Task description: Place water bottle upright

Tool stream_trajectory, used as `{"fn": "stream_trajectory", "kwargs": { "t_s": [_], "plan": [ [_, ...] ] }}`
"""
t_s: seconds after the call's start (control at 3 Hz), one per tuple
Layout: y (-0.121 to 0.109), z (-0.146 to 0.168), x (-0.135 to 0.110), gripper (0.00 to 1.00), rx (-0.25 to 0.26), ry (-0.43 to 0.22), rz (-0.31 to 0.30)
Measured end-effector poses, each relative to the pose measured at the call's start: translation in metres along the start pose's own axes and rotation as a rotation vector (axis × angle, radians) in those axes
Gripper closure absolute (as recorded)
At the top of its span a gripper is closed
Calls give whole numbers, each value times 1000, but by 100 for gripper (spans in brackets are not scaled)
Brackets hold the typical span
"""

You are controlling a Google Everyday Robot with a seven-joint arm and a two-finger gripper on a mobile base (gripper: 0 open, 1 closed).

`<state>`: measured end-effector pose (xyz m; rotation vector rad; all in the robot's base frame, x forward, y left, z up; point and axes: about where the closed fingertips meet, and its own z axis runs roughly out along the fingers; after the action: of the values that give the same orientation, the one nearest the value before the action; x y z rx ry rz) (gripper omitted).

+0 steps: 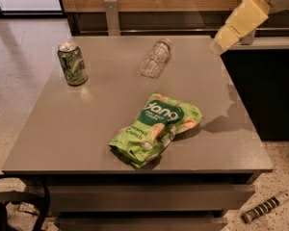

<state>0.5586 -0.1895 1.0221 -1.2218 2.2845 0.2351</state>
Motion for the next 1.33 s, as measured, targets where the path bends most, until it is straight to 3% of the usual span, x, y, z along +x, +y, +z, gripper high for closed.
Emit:
{"fn": "stream_trajectory", "kwargs": {
  "t_s": [0.33, 1.0, 1.33],
  "plan": [
    [-9, 23, -31, 0, -10, -19, 130],
    [-4, 74, -81, 0, 24, 66, 362],
    [-6, 75, -81, 0, 25, 67, 370]
  ]
}}
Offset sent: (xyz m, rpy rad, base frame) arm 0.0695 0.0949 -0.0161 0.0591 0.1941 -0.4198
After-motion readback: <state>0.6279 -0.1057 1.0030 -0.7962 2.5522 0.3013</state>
